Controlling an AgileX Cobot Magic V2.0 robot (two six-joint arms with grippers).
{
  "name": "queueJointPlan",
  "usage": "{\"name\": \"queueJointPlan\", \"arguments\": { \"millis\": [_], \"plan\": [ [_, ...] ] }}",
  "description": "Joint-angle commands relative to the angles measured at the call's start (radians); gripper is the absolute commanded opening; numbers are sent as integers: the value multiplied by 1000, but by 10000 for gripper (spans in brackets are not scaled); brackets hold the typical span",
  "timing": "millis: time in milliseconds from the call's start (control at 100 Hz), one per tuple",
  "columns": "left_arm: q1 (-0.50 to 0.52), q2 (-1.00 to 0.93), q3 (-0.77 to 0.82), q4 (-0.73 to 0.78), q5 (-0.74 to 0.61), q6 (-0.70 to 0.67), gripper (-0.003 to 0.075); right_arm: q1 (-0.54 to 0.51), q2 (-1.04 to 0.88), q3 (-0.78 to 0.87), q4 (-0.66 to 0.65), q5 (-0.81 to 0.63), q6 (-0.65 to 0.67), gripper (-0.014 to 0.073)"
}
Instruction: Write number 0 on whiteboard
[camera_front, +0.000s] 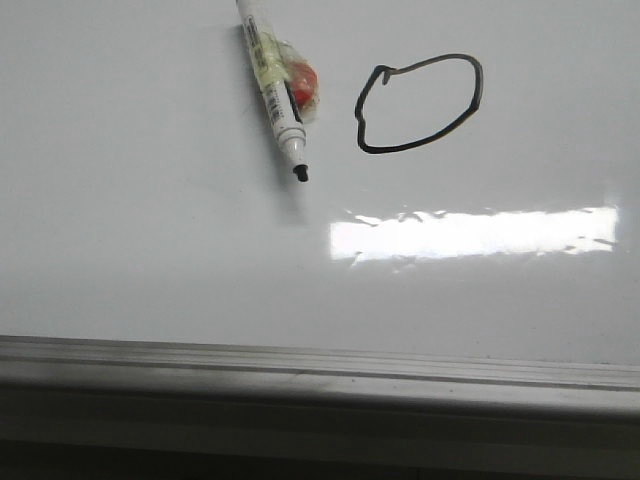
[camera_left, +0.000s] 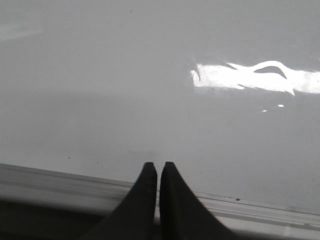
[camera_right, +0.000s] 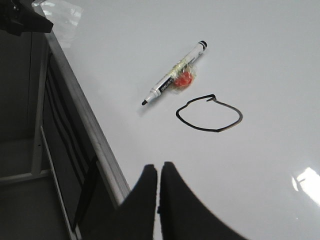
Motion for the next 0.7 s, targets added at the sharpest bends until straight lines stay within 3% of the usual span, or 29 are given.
{"name": "queueJointPlan", "arguments": {
  "millis": [0,190,490,590,690],
  "plan": [
    [0,-28,31,-14,-35,0,-20,-6,12,-23,1,-75,3,-40],
    [0,-28,31,-14,-35,0,-20,-6,12,-15,-23,-69,3,-40],
    [0,-28,31,-14,-35,0,-20,-6,14,52,-84,-170,3,-40],
    [0,-28,31,-14,-35,0,-20,-6,27,113,-84,-334,3,-40],
    [0,-28,31,-14,-35,0,-20,-6,32,214,-36,-626,5,-40]
  ]
}}
